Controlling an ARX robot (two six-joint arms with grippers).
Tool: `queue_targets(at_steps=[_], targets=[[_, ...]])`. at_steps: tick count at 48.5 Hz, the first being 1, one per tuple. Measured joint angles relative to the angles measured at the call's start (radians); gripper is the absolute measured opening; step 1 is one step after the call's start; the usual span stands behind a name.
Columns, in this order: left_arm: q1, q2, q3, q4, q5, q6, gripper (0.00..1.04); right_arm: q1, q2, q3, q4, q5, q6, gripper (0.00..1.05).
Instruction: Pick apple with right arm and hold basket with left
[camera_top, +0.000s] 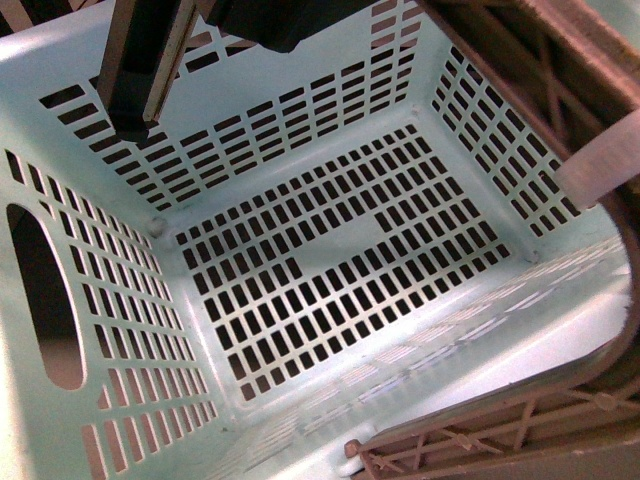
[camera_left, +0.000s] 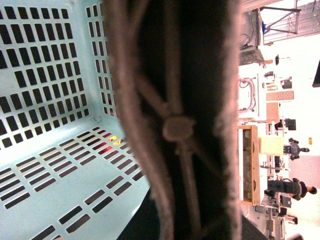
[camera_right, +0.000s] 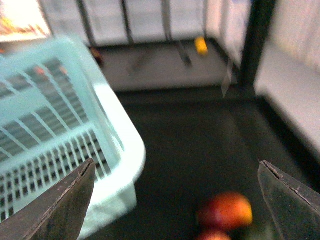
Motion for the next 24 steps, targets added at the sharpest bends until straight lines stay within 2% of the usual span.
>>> queue_targets(at_steps=[2, 5, 10, 13, 15, 18, 20, 24], targets=[[0.000, 0.000, 0.000, 0.000, -0.001, -0.001, 0.06, -0.014, 0.123, 0.068, -0.147, 0.055, 0.117, 0.96], [-0.001, 0.000, 0.000, 0.000, -0.001, 0.001, 0.06, -0.058, 0.224, 0.108, -0.259, 0.047, 0.229, 0.96], [-0.001, 0.004, 0.000, 0.000, -0.004, 0.002, 0.06, -0.183, 0.274, 0.108, -0.281, -0.026, 0.302, 0.96], [-0.001, 0.006, 0.000, 0.000, -0.008, 0.003, 0.06, -0.272, 0.293, 0.108, -0.255, -0.077, 0.296, 0.96], [-0.001, 0.006, 0.000, 0.000, -0.006, 0.004, 0.06, -0.371, 0.338, 0.098, -0.199, -0.123, 0.249, 0.96], [-0.001, 0.006, 0.001, 0.000, -0.002, 0.003, 0.06, -0.456, 0.420, 0.075, -0.123, -0.184, 0.174, 0.96], [-0.001, 0.006, 0.000, 0.000, -0.001, 0.003, 0.06, -0.523, 0.534, 0.047, -0.020, -0.224, 0.095, 0.96], [-0.001, 0.006, 0.000, 0.000, -0.001, 0.003, 0.06, -0.570, 0.701, 0.025, 0.127, -0.232, 0.008, 0.96]])
